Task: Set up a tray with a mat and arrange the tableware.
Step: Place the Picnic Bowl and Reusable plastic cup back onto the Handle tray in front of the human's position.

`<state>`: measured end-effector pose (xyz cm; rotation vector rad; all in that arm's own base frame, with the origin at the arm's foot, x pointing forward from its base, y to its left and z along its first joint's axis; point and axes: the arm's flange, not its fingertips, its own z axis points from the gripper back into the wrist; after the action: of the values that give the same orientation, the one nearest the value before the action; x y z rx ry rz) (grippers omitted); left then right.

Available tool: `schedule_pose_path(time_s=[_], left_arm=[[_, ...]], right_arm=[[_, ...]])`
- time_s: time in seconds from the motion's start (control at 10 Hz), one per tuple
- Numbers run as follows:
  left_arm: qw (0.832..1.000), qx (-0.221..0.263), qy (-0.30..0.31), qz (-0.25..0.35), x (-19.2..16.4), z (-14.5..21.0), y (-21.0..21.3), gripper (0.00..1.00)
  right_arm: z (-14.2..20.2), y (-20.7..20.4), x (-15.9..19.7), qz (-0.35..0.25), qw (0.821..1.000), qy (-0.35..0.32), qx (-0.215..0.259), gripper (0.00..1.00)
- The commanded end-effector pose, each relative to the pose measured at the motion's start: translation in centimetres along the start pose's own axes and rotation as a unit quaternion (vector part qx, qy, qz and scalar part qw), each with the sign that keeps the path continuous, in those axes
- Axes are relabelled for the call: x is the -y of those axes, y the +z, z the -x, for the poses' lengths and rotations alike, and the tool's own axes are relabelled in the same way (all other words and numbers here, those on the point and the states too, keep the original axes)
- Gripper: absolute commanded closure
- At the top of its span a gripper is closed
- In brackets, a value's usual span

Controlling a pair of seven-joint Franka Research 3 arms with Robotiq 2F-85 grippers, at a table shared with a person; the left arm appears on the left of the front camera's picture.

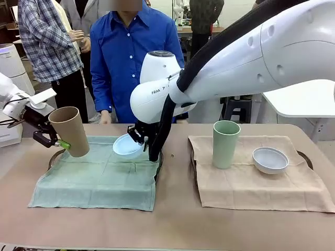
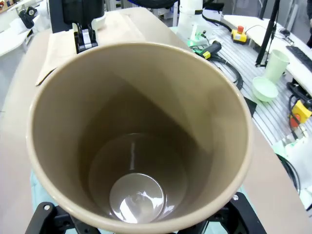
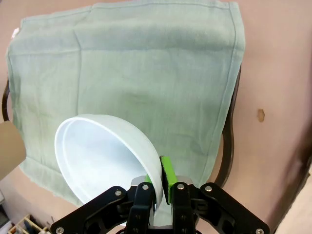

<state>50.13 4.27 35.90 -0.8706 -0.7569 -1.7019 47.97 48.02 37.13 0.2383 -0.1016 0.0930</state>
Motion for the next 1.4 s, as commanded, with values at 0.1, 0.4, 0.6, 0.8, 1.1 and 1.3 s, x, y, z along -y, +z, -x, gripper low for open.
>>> schedule_pose_path(time_s=[0.1, 0.4, 0.6, 0.8, 1.1, 1.3], left_arm=[[1.0, 0.015, 0.009, -0.02, -1.0, -0.5, 0.4, 0.16], [1.0, 0.002, -0.002, -0.001, -0.4, 0.2, 0.0, 0.16], [0.999, 0.015, 0.025, -0.025, -0.8, 1.0, -0.4, 0.16], [0.999, 0.009, 0.014, -0.037, -1.0, 1.4, -0.9, 0.16], [0.998, 0.005, 0.049, -0.027, -1.8, 2.2, -2.4, 0.16], [0.998, 0.0, 0.068, -0.017, -2.6, 3.0, -3.6, 0.16]], right_arm=[[1.2, 1.5, -0.6, -0.006, 1.0, 0.0, -0.001, 0.93], [0.2, 0.4, -0.6, -0.004, 1.0, 0.004, 0.005, 0.93], [-0.5, -0.8, 0.3, -0.028, 1.0, -0.01, -0.004, 0.93], [-1.0, -1.6, 0.5, -0.044, 0.999, -0.003, 0.002, 0.93], [-1.5, -3.0, 0.7, -0.044, 0.999, 0.002, -0.009, 0.93], [-1.6, -3.7, 1.0, -0.044, 0.999, 0.004, -0.016, 0.93]])
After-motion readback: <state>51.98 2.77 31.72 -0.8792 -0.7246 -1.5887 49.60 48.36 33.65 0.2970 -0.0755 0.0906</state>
